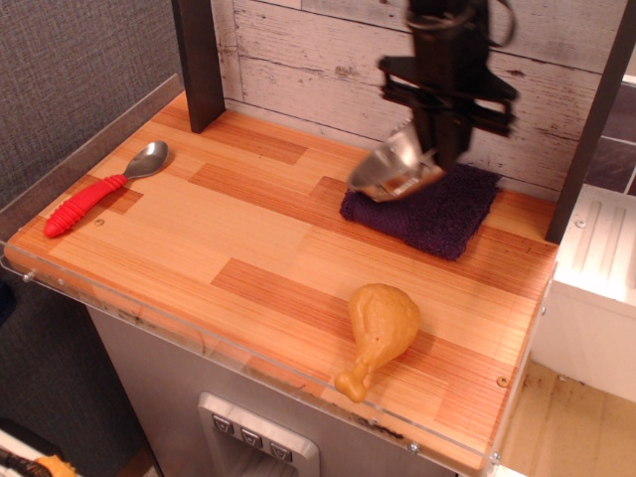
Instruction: Put the bowl on the cloth.
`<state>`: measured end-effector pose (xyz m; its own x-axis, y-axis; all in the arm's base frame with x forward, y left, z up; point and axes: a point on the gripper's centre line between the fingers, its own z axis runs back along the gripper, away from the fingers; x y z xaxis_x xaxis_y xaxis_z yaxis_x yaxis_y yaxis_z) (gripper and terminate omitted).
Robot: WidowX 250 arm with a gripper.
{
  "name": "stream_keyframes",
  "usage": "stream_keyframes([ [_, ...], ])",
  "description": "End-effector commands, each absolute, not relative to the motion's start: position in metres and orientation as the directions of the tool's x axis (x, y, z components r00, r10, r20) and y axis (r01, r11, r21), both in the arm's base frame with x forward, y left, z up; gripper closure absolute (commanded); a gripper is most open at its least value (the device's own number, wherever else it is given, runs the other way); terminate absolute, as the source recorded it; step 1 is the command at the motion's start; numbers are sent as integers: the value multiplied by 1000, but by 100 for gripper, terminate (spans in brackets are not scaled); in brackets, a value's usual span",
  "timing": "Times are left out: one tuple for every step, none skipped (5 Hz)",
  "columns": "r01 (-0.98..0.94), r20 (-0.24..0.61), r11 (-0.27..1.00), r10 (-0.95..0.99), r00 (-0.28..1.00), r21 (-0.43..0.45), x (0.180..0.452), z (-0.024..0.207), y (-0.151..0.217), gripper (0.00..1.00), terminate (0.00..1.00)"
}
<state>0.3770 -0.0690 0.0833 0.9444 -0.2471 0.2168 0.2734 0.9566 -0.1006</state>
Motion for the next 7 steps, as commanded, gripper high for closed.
stream_keyframes([
  [282, 210, 957, -262, 942, -71, 384, 72, -78, 100, 0],
  [281, 198, 958, -264, 944, -59, 385, 70, -76, 100, 0],
  [247, 160, 965, -231, 960, -91, 382, 67, -74, 0, 0],
  [176, 120, 970, -157, 980, -168, 376, 67, -65, 0, 0],
  [141, 132, 952, -109, 985, -270, 366, 75, -53, 0, 0],
  [161, 218, 958, -110, 970, -236, 350, 95, -35, 0, 0],
  [293, 317, 899, -188, 930, -327, 341, 110, -27, 0, 0],
])
